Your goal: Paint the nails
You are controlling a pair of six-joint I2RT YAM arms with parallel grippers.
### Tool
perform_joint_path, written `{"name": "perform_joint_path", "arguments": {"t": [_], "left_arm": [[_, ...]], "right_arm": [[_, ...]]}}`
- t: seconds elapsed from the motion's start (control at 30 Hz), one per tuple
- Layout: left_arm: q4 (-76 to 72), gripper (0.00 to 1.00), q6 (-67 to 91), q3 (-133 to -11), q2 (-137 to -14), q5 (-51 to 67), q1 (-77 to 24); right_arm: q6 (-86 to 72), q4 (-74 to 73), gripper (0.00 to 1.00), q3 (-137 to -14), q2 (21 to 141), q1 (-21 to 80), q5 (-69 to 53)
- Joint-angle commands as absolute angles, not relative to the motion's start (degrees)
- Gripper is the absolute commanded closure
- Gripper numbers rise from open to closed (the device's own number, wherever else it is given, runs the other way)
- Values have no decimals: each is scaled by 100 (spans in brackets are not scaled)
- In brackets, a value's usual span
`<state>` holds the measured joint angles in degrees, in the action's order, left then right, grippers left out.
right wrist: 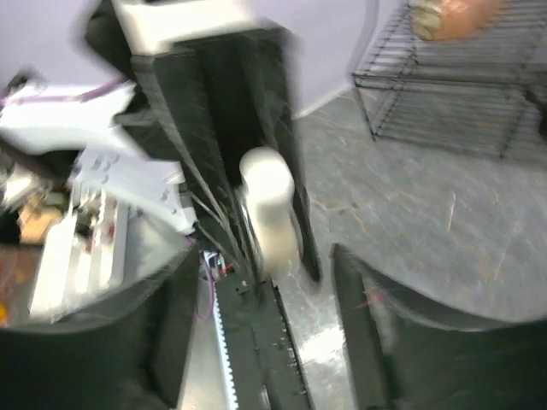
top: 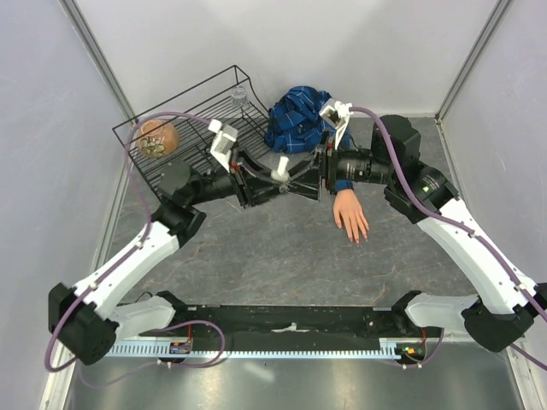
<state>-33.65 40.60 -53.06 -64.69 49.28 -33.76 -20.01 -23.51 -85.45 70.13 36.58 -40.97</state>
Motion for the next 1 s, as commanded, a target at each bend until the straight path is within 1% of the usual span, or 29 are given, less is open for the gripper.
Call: {"name": "perform_joint_path", "arguments": {"t": [0.0, 0.13, 0.2, 0.27, 0.4, 0.43, 0.47, 0.5, 0.57, 0.6, 0.73, 0.77, 0.9, 0.97], "left_arm": [[-1442, 98, 1636, -5714, -5924, 2396, -3497], [-1546, 98, 1091, -5599, -5880, 1575, -3918], [-1582, 98, 713, -5616, -5950, 1022, -4138], [-1600, 98, 484, -5695, -6064, 513, -4403], [-1810, 98, 212, -5757, -6231, 115, -4701], [-1828, 98, 124, -5774, -6266, 88, -4789], [-1846, 98, 123, -5801, -6319, 18, -4816], [-1872, 98, 140, -5801, -6337, 18, -4834], [-1977, 98, 211, -5783, -6346, 18, -4869], [-1986, 98, 220, -5783, -6372, 18, -4895], [-1986, 98, 246, -5818, -6407, -105, -4939], [-1986, 98, 246, -5827, -6407, -97, -4948], [-1978, 98, 456, -5845, -6363, -53, -4948], [-1978, 98, 588, -5862, -6346, 130, -4948]], "right_arm": [[-2767, -3242, 19, -9271, 6978, 3691, -1790], [-2961, -3682, 12, -9878, 7224, 3691, -1091], [-3040, -3726, 11, -10159, 7373, 3735, -828], [-3094, -3893, 11, -10448, 7575, 3814, -634], [-2936, -4289, 13, -10924, 7918, 4279, -10], [-2866, -4385, 14, -11029, 7954, 4359, 418], [-2839, -4429, 16, -11074, 8006, 4481, 544], [-2787, -4464, 23, -11100, 8033, 4535, 649], [-2716, -4596, 28, -11171, 8120, 4666, 878], [-2716, -4631, 35, -11162, 8147, 4693, 896], [-2725, -4649, 42, -11066, 8183, 4816, 905], [-2733, -4658, 51, -11065, 8191, 4825, 897], [-2751, -4632, 58, -10987, 8200, 4834, 809], [-2751, -4606, 65, -10916, 8191, 4834, 721]]}}
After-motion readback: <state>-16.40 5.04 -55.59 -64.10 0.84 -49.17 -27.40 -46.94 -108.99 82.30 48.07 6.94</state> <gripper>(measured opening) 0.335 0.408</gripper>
